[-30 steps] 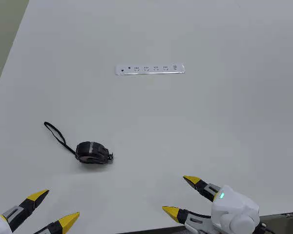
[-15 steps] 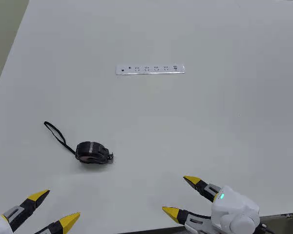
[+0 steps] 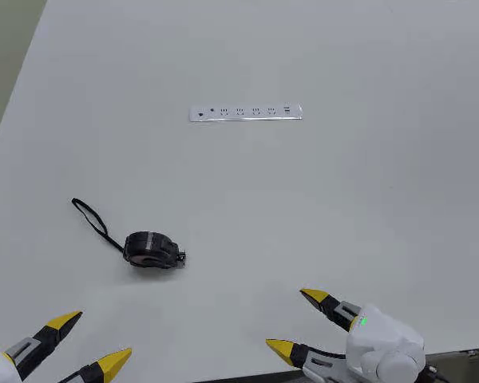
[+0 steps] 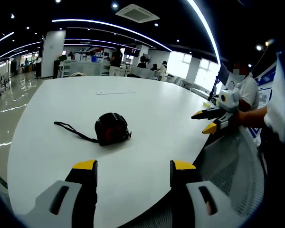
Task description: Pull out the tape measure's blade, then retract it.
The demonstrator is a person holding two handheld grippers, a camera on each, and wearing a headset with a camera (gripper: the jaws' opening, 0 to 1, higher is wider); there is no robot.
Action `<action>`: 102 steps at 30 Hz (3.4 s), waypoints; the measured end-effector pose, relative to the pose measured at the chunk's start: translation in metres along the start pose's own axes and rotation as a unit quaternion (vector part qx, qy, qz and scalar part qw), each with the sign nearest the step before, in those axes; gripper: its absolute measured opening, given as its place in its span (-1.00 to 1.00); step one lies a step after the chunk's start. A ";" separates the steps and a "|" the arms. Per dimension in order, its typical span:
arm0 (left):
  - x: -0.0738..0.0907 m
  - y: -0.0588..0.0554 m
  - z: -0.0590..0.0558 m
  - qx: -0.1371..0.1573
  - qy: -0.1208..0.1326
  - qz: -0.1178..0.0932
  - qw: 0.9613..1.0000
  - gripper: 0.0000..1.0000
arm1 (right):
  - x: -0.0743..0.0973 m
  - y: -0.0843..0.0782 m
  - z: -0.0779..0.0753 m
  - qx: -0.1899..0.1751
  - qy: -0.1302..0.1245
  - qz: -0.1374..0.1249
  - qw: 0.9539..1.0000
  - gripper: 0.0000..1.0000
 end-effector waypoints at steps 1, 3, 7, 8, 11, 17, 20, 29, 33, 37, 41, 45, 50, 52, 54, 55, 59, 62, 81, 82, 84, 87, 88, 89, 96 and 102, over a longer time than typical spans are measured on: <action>0.000 0.000 0.000 0.000 -0.001 0.000 1.000 0.19 | 0.000 0.000 0.000 0.000 0.001 0.000 1.000 0.16; -0.001 -0.001 0.001 -0.001 -0.001 0.002 1.000 0.19 | -0.001 0.000 0.000 0.003 0.003 0.001 1.000 0.16; -0.001 0.000 0.003 -0.003 -0.002 0.006 1.000 0.19 | -0.004 0.002 0.000 0.006 0.008 0.001 1.000 0.15; -0.001 0.000 0.003 -0.003 -0.002 0.005 1.000 0.19 | -0.004 0.002 0.000 0.006 0.009 0.001 1.000 0.15; -0.001 0.001 0.006 -0.005 -0.003 0.007 1.000 0.19 | -0.006 0.002 -0.001 0.005 0.012 0.000 1.000 0.15; -0.005 0.002 0.009 -0.009 -0.009 0.014 1.000 0.19 | -0.010 0.003 0.000 0.011 0.020 0.001 1.000 0.14; -0.008 0.003 0.010 -0.013 -0.014 0.019 1.000 0.19 | -0.013 0.002 -0.001 0.012 0.025 0.002 1.000 0.13; -0.015 0.005 0.015 -0.030 -0.030 0.036 0.998 0.22 | -0.023 0.005 0.000 0.016 0.042 0.002 0.999 0.13; -0.018 0.006 0.016 -0.033 -0.035 0.041 0.998 0.23 | -0.028 0.006 -0.001 0.019 0.047 0.003 0.999 0.12; -0.021 0.006 0.018 -0.039 -0.042 0.049 0.997 0.23 | -0.033 0.008 -0.001 0.019 0.052 0.003 0.998 0.11; -0.023 0.007 0.020 -0.043 -0.047 0.055 0.996 0.23 | -0.038 0.010 -0.001 0.021 0.059 0.004 0.998 0.11; -0.026 0.007 0.021 -0.047 -0.053 0.060 0.996 0.24 | -0.042 0.011 0.000 0.020 0.064 0.004 0.998 0.10; -0.031 0.008 0.022 -0.050 -0.061 0.066 0.995 0.25 | -0.048 0.012 0.000 0.023 0.075 0.002 0.997 0.10; -0.032 0.008 0.023 -0.052 -0.062 0.069 0.994 0.26 | -0.049 0.013 0.001 0.025 0.078 0.000 0.997 0.09; -0.034 0.010 0.024 -0.054 -0.064 0.070 0.994 0.26 | -0.052 0.013 0.000 0.027 0.082 -0.002 0.996 0.09; -0.034 0.010 0.024 -0.055 -0.065 0.070 0.994 0.26 | -0.053 0.013 0.000 0.027 0.084 -0.003 0.996 0.09; -0.038 0.011 0.026 -0.061 -0.069 0.074 0.993 0.28 | -0.058 0.015 0.000 0.031 0.091 -0.006 0.995 0.08; -0.040 0.013 0.028 -0.065 -0.071 0.076 0.992 0.29 | -0.062 0.017 0.000 0.032 0.096 -0.009 0.995 0.08; -0.053 0.018 0.057 -0.084 -0.087 0.094 0.988 0.30 | -0.089 0.021 0.002 0.053 0.133 -0.016 0.990 0.05; -0.054 0.018 0.058 -0.084 -0.089 0.096 0.988 0.31 | -0.090 0.022 0.003 0.053 0.135 -0.017 0.989 0.05; -0.055 0.017 0.060 -0.089 -0.090 0.102 0.987 0.31 | -0.094 0.023 0.003 0.053 0.139 -0.018 0.989 0.04; -0.058 0.015 0.062 -0.091 -0.095 0.108 0.985 0.32 | -0.099 0.022 0.003 0.056 0.144 -0.018 0.988 0.04; -0.059 0.015 0.062 -0.094 -0.096 0.110 0.985 0.33 | -0.100 0.022 0.003 0.056 0.146 -0.017 0.988 0.04; -0.060 0.015 0.062 -0.097 -0.099 0.112 0.984 0.34 | -0.102 0.023 0.002 0.056 0.147 -0.018 0.987 0.04; -0.064 0.017 0.067 -0.108 -0.106 0.123 0.981 0.36 | -0.112 0.024 0.001 0.056 0.156 -0.020 0.986 0.03; -0.068 0.019 0.070 -0.120 -0.114 0.131 0.977 0.37 | -0.119 0.025 0.002 0.059 0.162 -0.020 0.985 0.02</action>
Point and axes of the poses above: the centre of the closed fingertips' face, and the gripper's own axes: x roughly backward along the fingers, z roughly to its left, y roughly out of its top, the point moved 4 cm from there along x, roughly backward along the fingers, and after that the axes turned 6 degrees about -y, right-handed, at the moved point
